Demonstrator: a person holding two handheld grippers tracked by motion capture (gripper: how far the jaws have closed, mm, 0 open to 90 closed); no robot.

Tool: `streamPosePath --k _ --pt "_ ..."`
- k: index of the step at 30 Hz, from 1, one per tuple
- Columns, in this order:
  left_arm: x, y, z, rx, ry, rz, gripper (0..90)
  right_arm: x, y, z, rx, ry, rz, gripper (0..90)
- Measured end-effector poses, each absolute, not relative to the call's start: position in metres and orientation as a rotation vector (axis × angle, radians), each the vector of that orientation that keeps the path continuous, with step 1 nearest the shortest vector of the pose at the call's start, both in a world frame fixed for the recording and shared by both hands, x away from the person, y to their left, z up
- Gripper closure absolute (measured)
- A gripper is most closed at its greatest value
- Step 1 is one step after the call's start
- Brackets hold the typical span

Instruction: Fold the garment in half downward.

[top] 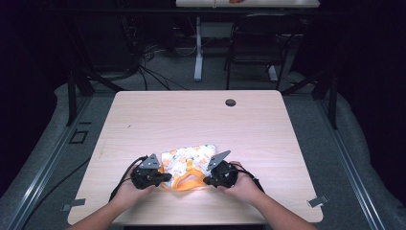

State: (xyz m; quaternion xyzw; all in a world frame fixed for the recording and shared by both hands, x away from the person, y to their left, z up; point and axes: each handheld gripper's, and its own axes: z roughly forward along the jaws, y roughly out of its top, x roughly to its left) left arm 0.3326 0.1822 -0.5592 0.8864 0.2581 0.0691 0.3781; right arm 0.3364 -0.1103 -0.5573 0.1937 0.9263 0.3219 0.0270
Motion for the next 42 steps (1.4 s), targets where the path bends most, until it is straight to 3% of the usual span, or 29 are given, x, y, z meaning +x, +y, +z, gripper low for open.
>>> streamPosePath --k 9,25,34,37,42 --pt "0.337 0.167 -0.547 2.209 0.651 0.156 89.2 0.352 -0.107 -0.53 0.704 2.68 1.183 87.2" --pt "0.336 0.16 -0.566 2.288 0.646 0.153 88.8 0.353 -0.096 -0.564 0.697 2.786 1.014 89.5" --pt "0.333 0.16 -0.567 2.279 0.656 0.142 87.6 0.329 -0.105 -0.55 0.706 2.707 1.121 84.5" --pt "0.333 0.16 -0.567 2.28 0.658 0.138 87.6 0.325 -0.112 -0.549 0.761 2.7 1.164 74.9" --pt "0.333 0.16 -0.567 2.283 0.656 0.143 87.5 0.325 -0.115 -0.552 0.784 2.725 1.171 71.7"
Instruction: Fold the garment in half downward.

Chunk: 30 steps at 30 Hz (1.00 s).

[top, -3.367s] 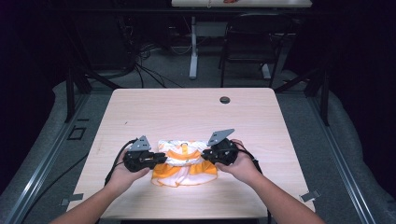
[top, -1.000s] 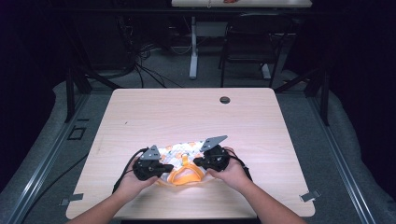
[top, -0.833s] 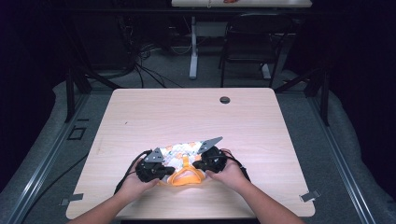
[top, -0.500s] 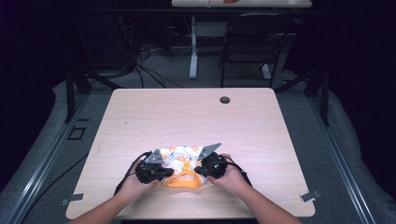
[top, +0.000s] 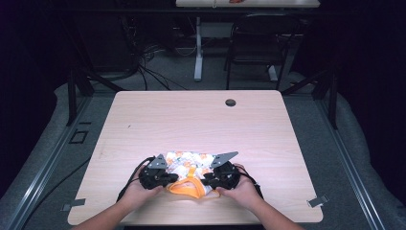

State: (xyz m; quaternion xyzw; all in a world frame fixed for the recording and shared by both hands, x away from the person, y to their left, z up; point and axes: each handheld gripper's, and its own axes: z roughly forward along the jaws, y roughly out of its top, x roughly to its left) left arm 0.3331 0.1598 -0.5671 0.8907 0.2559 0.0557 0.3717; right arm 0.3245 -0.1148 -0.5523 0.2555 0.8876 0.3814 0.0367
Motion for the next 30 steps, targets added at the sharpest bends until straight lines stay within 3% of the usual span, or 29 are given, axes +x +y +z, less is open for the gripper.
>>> streamPosePath --k 2,4,6,17,30 --pt "0.333 0.16 -0.567 2.284 0.655 0.143 87.4 0.324 -0.116 -0.55 0.786 2.705 1.201 74.5" --pt "0.334 0.16 -0.567 2.279 0.664 0.134 87.4 0.322 -0.113 -0.55 0.758 2.732 1.2 83.3" --pt "0.334 0.16 -0.567 2.276 0.668 0.129 87.5 0.321 -0.111 -0.552 0.743 2.756 1.177 84.5" --pt "0.337 0.16 -0.57 2.259 0.682 0.126 87.7 0.32 -0.107 -0.566 0.701 2.816 1.09 86.4" --pt "0.362 0.146 -0.57 2.241 0.727 0.162 87.7 0.346 -0.119 -0.567 0.82 2.723 1.089 86.4"
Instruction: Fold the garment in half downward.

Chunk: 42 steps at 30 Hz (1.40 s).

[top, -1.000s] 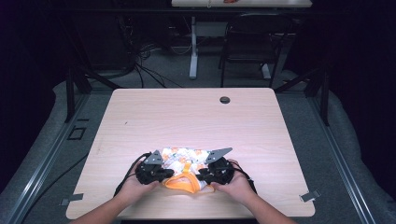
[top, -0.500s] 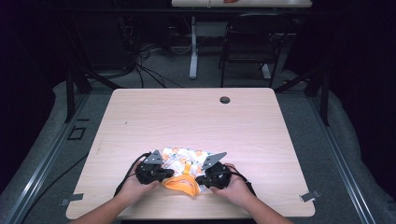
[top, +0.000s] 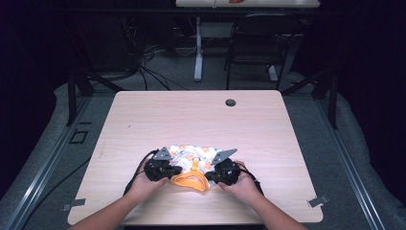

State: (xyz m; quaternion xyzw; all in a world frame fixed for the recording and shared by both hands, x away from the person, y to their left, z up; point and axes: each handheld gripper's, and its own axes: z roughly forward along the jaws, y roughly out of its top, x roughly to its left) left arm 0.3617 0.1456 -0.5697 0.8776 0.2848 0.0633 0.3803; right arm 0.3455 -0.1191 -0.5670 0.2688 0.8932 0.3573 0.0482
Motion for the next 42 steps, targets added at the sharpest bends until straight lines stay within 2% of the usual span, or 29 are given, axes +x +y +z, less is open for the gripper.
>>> streamPosePath --k 25,39,42 --pt "0.406 0.133 -0.573 2.165 0.844 0.227 88.0 0.411 -0.125 -0.567 1.051 2.571 1.025 86.5" --pt "0.416 0.131 -0.573 2.136 0.891 0.231 87.8 0.431 -0.121 -0.566 1.129 2.507 0.992 87.0" --pt "0.415 0.132 -0.571 2.128 0.896 0.215 84.9 0.429 -0.121 -0.565 1.131 2.496 0.995 85.2"
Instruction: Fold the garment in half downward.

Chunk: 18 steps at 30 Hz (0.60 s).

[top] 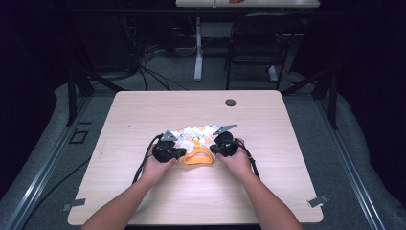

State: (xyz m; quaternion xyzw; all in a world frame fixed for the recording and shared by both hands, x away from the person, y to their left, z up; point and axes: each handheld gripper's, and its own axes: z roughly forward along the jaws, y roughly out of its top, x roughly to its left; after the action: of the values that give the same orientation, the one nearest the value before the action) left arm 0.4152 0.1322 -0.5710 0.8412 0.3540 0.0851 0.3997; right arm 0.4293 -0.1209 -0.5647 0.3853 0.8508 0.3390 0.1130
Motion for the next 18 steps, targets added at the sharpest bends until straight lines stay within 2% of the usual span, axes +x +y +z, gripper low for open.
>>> streamPosePath --k 8,18 --pt "0.398 0.145 -0.55 2.098 0.848 0.219 73.8 0.404 -0.133 -0.539 1.065 2.442 1.081 79.9" --pt "0.366 0.174 -0.54 2.042 0.845 0.253 60.4 0.366 -0.145 -0.527 1.032 2.434 1.135 69.8"
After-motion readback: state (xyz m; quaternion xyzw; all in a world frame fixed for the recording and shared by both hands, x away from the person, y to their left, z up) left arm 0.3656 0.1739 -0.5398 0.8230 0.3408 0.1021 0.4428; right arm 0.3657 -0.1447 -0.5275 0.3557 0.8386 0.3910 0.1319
